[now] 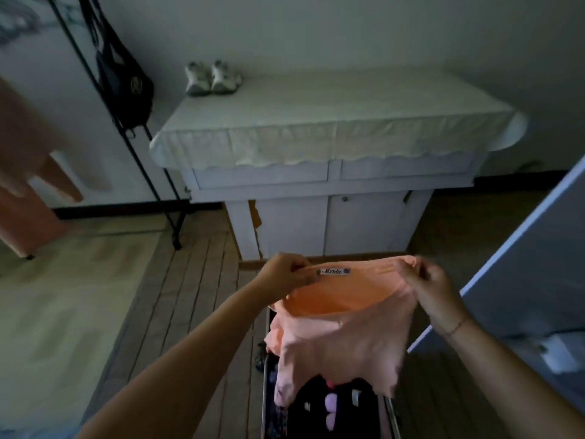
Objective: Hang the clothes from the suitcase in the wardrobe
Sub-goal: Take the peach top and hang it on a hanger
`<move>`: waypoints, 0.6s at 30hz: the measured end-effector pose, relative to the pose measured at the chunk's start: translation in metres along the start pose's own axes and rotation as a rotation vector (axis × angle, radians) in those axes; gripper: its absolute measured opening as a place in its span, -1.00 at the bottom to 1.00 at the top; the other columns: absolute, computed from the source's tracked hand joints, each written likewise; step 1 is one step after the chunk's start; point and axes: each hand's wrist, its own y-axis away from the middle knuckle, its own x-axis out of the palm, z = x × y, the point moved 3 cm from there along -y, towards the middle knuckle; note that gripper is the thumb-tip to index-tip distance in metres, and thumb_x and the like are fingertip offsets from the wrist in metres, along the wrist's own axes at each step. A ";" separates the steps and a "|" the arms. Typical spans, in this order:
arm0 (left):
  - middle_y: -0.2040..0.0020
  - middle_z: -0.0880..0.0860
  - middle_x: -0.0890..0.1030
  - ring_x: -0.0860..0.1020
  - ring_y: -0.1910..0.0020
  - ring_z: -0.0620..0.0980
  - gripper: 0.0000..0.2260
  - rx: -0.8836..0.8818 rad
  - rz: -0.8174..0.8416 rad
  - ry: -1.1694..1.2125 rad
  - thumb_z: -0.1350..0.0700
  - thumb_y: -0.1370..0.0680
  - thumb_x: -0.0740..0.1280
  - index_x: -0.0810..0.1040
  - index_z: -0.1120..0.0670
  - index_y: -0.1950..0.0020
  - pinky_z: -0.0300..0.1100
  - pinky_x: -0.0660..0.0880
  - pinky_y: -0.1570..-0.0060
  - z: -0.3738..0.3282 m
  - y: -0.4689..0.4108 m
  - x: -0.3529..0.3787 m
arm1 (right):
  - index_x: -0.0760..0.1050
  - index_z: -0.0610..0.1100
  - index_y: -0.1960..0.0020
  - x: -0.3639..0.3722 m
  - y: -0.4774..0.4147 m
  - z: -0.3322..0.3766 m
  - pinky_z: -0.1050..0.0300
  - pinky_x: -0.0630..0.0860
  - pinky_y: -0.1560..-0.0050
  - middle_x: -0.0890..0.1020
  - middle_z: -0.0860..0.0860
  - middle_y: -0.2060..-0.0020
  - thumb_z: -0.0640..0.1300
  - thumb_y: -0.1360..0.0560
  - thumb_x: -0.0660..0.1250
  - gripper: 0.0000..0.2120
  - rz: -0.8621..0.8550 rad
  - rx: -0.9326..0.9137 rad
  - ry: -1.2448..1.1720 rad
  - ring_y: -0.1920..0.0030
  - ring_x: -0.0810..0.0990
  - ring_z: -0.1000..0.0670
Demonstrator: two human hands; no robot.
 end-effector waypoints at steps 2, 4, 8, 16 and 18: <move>0.26 0.01 0.56 0.48 0.31 -0.11 -0.79 0.074 0.056 -0.060 -0.05 -0.49 0.40 0.61 0.09 0.14 -0.30 0.40 0.28 -0.040 -0.007 -0.017 | 0.42 -0.32 0.22 -0.037 0.003 0.037 0.20 0.38 0.24 0.45 -0.14 0.35 0.44 -0.22 0.34 -0.23 -0.115 -0.110 -0.012 0.28 0.43 -0.02; 0.31 0.05 0.49 0.40 0.37 -0.12 -0.74 0.149 0.082 -0.108 -0.02 -0.48 0.41 0.60 0.19 0.17 -0.37 0.29 0.37 -0.078 -0.015 -0.030 | 0.32 -0.37 0.24 -0.076 0.010 0.067 0.19 0.33 0.24 0.38 -0.14 0.34 0.47 -0.19 0.33 -0.16 -0.225 -0.178 -0.006 0.28 0.36 0.02; 0.47 -0.09 0.37 0.33 0.51 -0.24 -0.68 0.285 0.093 -0.158 0.04 -0.48 0.43 0.42 0.04 0.42 -0.36 0.26 0.42 -0.138 -0.043 -0.036 | 0.35 -0.42 0.19 -0.158 0.031 0.100 0.24 0.36 0.19 0.46 -0.01 0.33 0.54 -0.09 0.33 -0.04 -0.467 -0.218 0.011 0.27 0.41 0.15; 0.45 -0.01 0.41 0.37 0.33 -0.02 -0.69 0.291 0.158 0.432 0.12 -0.53 0.37 0.58 0.07 0.44 -0.16 0.30 0.25 -0.280 -0.086 0.051 | 0.54 -0.21 0.19 -0.307 0.098 0.123 0.28 0.40 0.22 0.52 0.02 0.34 0.02 -0.45 0.38 -0.73 -0.805 -0.182 0.098 0.30 0.43 0.14; 0.38 0.09 0.44 0.38 0.32 0.02 -0.71 0.238 0.265 0.657 0.15 -0.52 0.36 0.67 0.04 0.40 -0.12 0.33 0.25 -0.328 -0.081 0.081 | 0.54 -0.08 0.24 -0.345 0.114 0.118 0.12 0.42 0.12 0.55 0.04 0.32 0.04 -0.47 0.37 -0.79 -0.901 -0.147 0.063 0.23 0.47 0.06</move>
